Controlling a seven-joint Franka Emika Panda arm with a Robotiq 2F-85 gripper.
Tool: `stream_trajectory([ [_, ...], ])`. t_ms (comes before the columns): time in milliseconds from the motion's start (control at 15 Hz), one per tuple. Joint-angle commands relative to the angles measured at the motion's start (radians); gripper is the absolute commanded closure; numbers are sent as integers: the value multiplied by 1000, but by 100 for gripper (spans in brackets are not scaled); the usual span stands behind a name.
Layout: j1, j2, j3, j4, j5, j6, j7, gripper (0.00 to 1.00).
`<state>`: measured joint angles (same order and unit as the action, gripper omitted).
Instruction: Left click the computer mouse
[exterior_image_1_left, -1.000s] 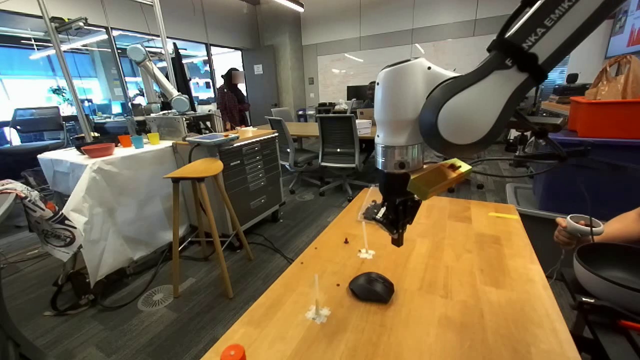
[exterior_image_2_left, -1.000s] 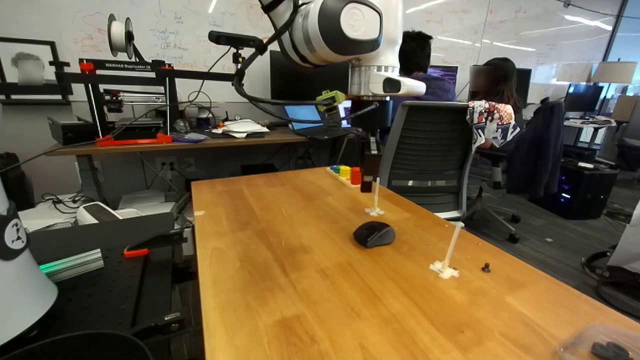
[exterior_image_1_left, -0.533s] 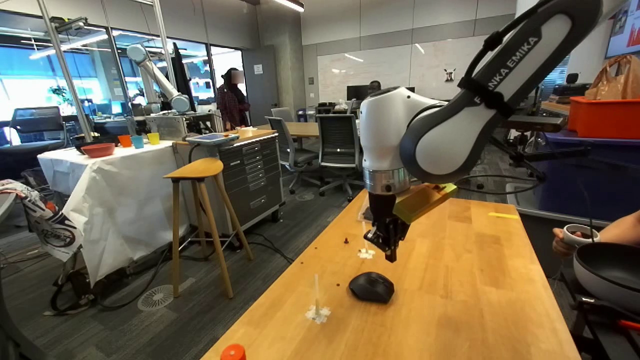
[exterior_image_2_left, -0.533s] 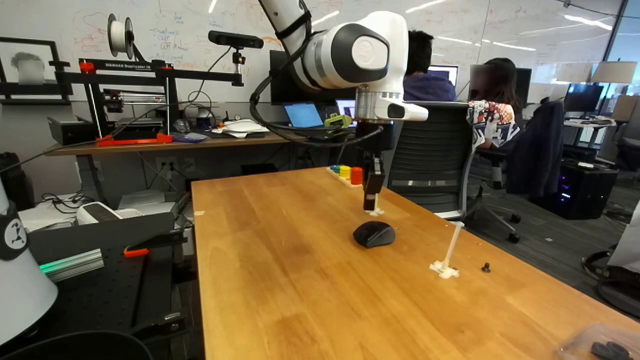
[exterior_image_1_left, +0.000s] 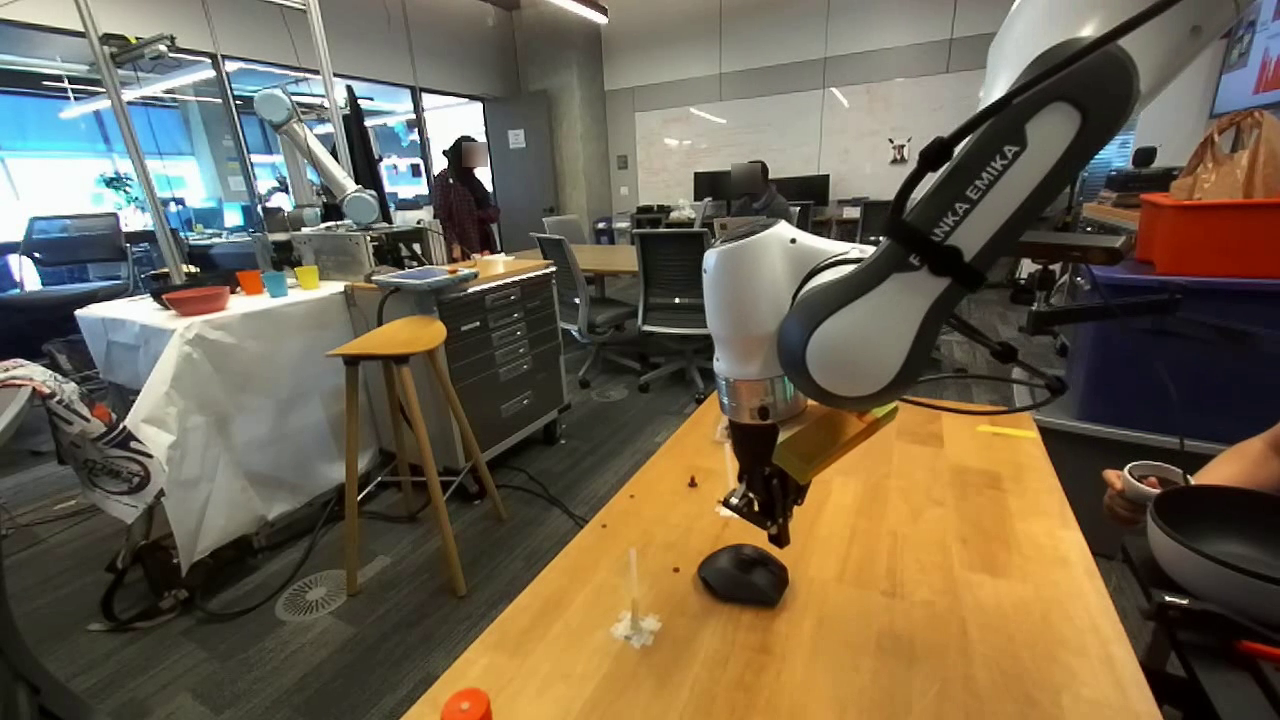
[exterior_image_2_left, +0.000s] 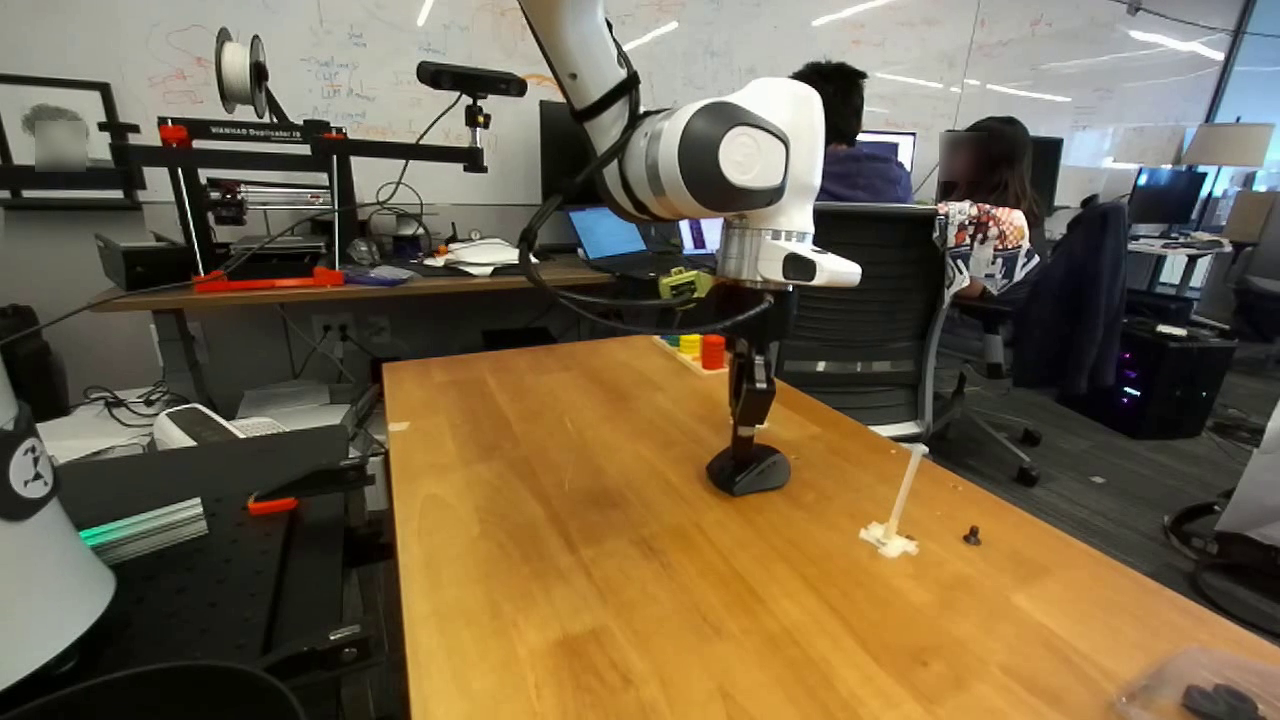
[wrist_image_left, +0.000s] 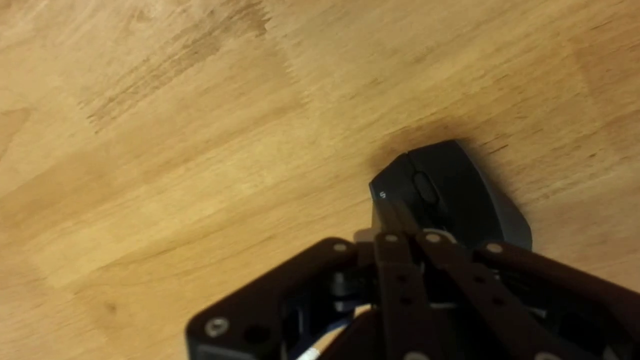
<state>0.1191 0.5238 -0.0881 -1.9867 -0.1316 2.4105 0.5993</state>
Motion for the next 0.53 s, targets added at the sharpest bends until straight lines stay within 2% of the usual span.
stream_trajectory([
  [0,27,44,-27,58,-2,-30,18,100],
  [467,38,93,-30,98,1,-34,16,100],
])
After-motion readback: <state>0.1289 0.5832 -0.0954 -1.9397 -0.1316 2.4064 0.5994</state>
